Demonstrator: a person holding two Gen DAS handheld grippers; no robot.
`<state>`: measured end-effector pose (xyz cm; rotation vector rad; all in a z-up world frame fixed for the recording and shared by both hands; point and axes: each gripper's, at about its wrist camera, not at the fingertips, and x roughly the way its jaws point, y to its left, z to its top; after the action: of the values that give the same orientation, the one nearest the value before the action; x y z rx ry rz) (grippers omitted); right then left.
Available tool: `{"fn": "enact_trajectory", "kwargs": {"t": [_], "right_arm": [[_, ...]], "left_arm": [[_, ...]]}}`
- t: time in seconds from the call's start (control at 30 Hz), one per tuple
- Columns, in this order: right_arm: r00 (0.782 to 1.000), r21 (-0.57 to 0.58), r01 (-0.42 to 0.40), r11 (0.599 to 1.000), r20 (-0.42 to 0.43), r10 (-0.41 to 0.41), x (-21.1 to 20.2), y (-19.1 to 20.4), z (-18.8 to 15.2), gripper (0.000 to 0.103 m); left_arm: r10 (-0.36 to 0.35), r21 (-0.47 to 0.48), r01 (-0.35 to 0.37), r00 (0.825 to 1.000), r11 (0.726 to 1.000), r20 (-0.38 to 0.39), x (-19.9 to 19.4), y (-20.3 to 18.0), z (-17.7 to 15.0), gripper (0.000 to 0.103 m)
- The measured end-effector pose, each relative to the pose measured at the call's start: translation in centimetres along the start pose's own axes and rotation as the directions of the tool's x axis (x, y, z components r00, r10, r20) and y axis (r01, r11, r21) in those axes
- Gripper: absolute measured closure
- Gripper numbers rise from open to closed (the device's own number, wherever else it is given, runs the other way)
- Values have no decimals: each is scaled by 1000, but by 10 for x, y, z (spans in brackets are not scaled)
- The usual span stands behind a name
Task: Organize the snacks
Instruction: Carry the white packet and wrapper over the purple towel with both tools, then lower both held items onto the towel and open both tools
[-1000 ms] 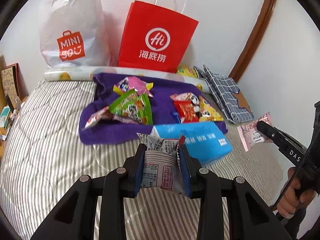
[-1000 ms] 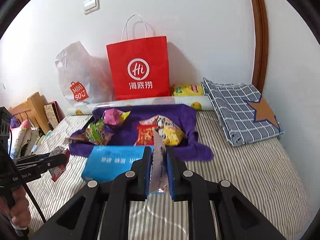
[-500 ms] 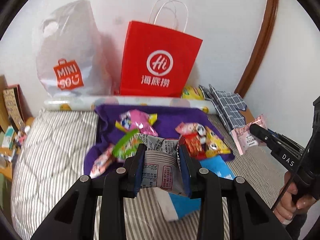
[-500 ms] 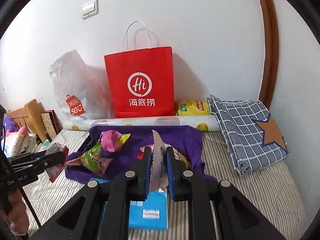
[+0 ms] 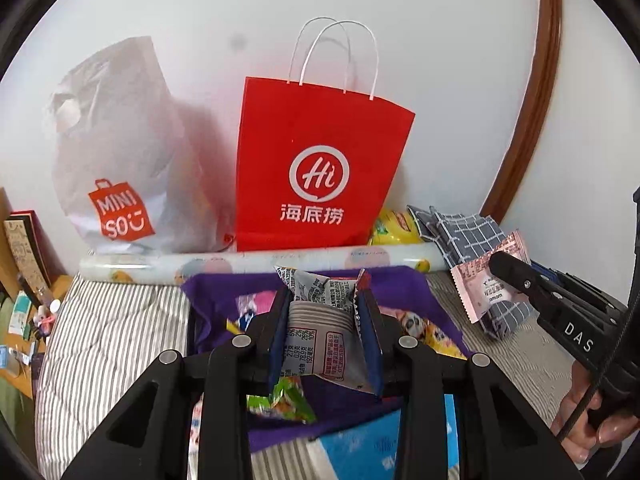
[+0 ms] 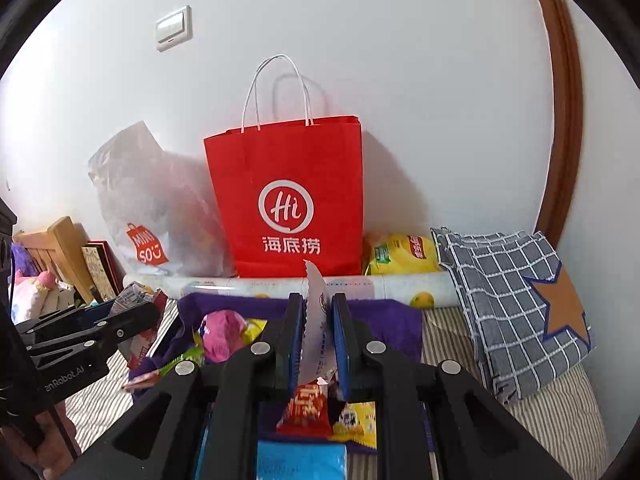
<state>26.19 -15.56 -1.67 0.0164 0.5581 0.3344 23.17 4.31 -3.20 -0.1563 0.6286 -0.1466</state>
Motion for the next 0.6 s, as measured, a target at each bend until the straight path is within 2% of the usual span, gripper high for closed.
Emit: {"fn": "enact_trajectory", "kwargs": {"t": [0.17, 0.4, 0.6], "right_arm": [[1000, 11, -18, 1000, -3, 18, 17, -3, -1, 89], [996, 32, -41, 999, -74, 43, 52, -10, -20, 89], [992, 44, -44, 998, -113, 48, 67, -15, -31, 89]], "left_arm": [[-1, -5, 1, 1000, 1000, -9, 14, 3, 6, 69], [1, -33, -3, 998, 999, -69, 44, 17, -13, 69], [-8, -63, 1, 993, 998, -117, 65, 24, -23, 69]]}}
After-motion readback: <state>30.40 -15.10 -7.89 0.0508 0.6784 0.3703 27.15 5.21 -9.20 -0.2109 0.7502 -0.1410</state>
